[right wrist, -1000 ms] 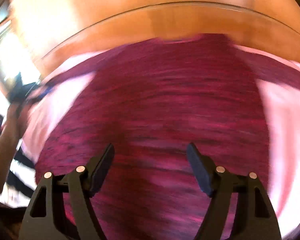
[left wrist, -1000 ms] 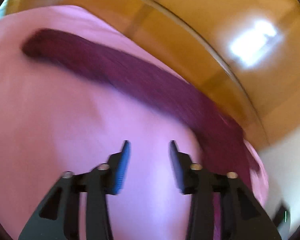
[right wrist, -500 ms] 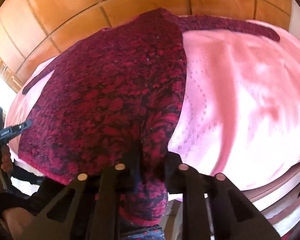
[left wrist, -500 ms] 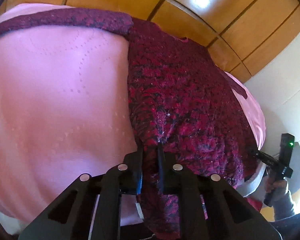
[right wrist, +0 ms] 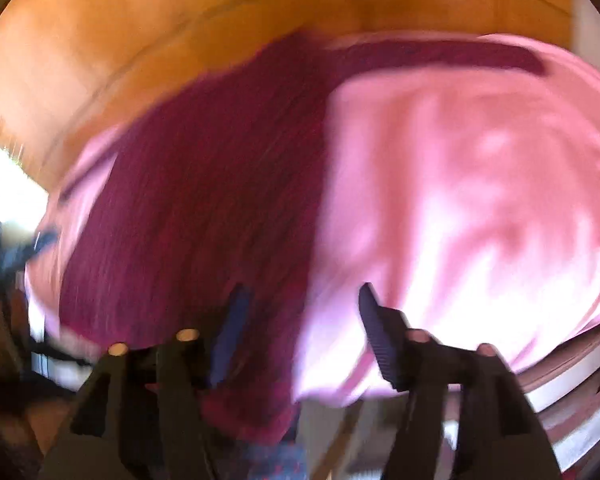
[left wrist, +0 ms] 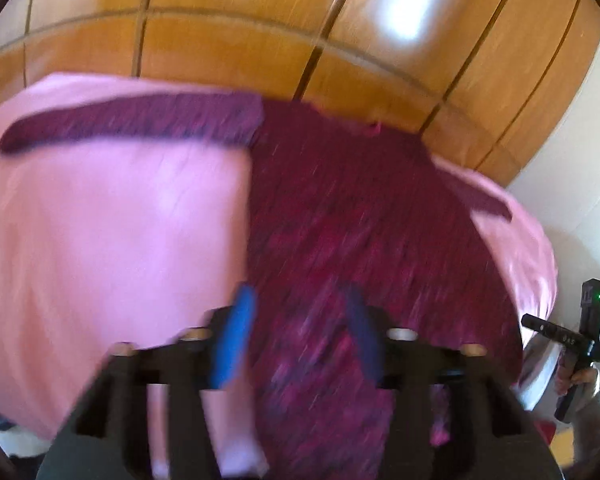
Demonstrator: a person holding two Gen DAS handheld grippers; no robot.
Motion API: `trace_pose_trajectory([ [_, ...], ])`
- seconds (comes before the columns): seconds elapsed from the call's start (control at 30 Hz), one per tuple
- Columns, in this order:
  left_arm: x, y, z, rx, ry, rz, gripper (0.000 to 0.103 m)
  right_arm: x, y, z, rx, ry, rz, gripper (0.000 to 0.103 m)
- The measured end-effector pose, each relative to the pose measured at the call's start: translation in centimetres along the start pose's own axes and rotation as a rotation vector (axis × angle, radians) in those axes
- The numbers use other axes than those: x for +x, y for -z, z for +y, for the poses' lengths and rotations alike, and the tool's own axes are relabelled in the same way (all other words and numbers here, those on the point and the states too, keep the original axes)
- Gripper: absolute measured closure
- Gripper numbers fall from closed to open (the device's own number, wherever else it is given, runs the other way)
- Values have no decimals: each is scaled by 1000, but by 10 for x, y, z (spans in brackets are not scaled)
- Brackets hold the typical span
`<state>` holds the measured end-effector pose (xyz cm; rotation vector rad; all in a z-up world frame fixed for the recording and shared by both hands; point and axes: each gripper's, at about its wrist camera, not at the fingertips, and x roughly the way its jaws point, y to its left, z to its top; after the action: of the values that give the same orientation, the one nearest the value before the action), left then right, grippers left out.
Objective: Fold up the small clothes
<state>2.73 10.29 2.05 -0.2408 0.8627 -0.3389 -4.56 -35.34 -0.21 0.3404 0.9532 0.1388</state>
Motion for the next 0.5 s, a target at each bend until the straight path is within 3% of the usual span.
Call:
trace_pose_trajectory([
  [0.1,32,-19,-26,22,35,3,49,4,-43,-49,174,17,-95,44],
  [0.3,93,-31,-61,116,-21,31,49,42,-132,-158,573,-25,-264,52],
  [0.4,116,-25,-62,138,-38,90,49,67,-163,-203,724,-43,-304,52],
  [0.5,121,-24,-59,133,-17,87,46,93,-192,-227,818,-38,-332,52],
])
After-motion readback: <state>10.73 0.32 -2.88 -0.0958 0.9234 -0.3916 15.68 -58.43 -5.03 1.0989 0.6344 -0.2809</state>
